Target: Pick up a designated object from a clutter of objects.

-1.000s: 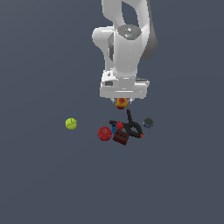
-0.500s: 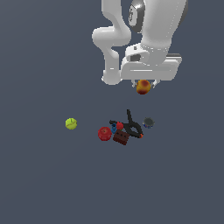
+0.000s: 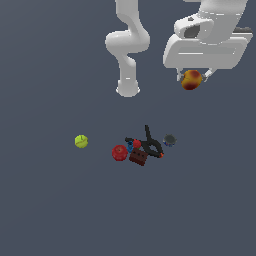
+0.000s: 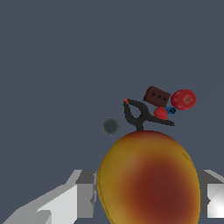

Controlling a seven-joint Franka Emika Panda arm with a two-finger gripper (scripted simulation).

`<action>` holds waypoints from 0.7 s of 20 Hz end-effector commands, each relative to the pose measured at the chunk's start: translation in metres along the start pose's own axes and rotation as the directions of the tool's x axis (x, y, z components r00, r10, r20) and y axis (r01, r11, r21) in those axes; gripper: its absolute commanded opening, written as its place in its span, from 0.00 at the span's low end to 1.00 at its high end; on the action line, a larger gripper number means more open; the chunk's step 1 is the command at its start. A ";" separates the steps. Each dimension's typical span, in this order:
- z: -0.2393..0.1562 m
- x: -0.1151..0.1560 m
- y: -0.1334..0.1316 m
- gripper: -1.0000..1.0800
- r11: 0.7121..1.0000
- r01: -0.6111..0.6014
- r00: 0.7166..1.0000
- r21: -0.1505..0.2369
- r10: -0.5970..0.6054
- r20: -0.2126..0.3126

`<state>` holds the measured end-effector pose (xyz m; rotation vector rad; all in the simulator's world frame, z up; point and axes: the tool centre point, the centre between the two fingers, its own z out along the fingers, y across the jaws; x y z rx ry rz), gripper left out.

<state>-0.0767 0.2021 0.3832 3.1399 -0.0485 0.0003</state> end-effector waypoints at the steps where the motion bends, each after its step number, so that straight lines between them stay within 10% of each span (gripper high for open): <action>1: -0.014 0.000 -0.012 0.00 1.000 -0.001 1.000 0.001 0.001 0.000; 14: -0.038 0.003 -0.034 0.00 1.000 -0.002 1.000 0.001 0.002 0.000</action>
